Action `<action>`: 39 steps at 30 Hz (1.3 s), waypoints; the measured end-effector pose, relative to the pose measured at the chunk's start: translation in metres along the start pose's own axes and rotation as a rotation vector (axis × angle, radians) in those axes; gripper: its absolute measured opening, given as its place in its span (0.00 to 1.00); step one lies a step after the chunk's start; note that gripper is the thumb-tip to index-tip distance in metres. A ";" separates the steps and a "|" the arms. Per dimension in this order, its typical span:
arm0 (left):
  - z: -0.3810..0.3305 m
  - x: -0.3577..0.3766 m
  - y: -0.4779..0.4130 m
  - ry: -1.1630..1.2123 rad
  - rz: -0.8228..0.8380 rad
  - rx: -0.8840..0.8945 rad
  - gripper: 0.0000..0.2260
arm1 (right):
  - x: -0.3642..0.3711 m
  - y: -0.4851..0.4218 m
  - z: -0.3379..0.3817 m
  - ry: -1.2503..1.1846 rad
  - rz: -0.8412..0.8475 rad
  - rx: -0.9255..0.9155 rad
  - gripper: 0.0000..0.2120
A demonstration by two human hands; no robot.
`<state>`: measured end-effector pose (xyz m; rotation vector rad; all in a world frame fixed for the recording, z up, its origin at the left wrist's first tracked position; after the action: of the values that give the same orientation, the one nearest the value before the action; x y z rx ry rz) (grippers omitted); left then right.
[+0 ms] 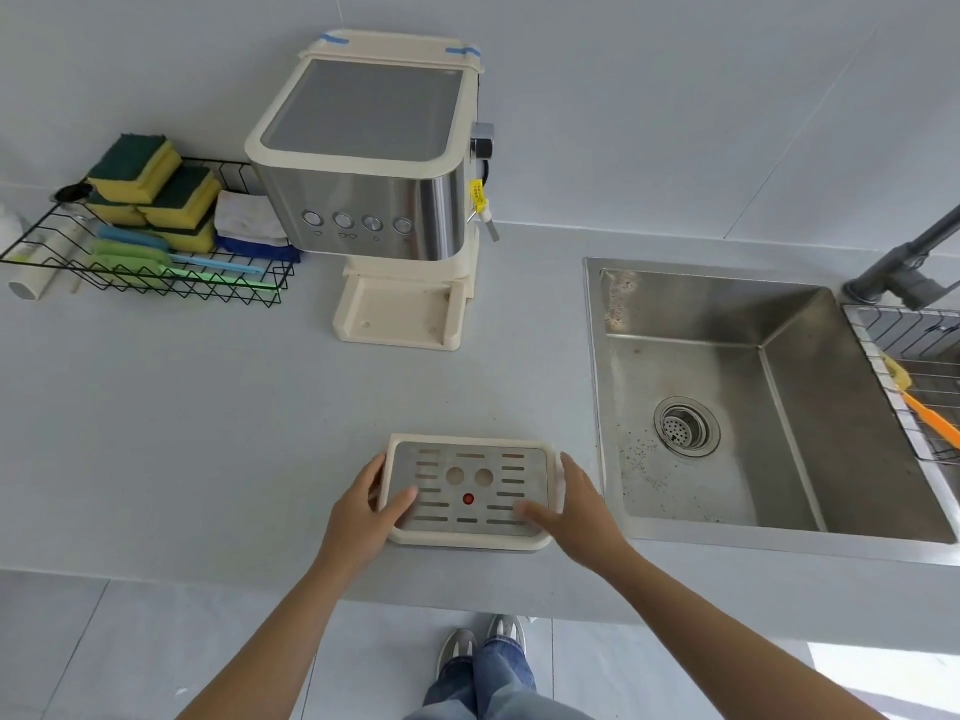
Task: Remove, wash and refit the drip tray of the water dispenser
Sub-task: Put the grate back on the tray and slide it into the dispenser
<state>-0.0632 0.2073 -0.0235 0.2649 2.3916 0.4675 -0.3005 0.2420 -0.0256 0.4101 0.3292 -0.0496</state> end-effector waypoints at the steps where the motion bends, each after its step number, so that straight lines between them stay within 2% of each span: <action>1: 0.001 0.001 0.003 0.016 0.013 0.000 0.24 | 0.003 0.002 -0.001 -0.017 0.023 -0.016 0.27; 5: 0.000 0.006 0.007 0.096 0.049 -0.022 0.24 | 0.014 0.008 -0.005 -0.071 0.106 -0.058 0.37; 10: -0.003 0.006 0.007 0.192 0.064 -0.087 0.20 | 0.018 0.010 -0.007 -0.088 0.108 -0.073 0.47; 14: -0.007 0.004 0.007 0.178 0.069 -0.103 0.18 | 0.017 0.004 -0.003 -0.086 0.113 -0.059 0.46; 22: -0.020 -0.028 -0.012 0.151 0.068 -0.098 0.25 | 0.019 -0.025 0.038 -0.056 0.147 -0.124 0.42; 28: -0.026 -0.069 -0.054 0.120 0.085 -0.027 0.30 | 0.032 -0.063 0.082 -0.020 0.121 -0.176 0.41; 39: -0.039 -0.127 -0.138 -0.045 0.215 0.147 0.44 | 0.055 -0.128 0.132 0.003 0.011 -0.079 0.38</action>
<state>-0.0027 0.0317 0.0228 0.5972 2.3671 0.3784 -0.2224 0.0727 0.0213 0.3340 0.3310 -0.0250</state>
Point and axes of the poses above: each hand's wrist, its own y-axis away from the middle knuckle, its own x-axis out of the palm, z = x × y, the point moved 3 cm from there along -y, towards the middle knuckle, and after that the axes turned 13 degrees about -y, right-handed, at the moved point
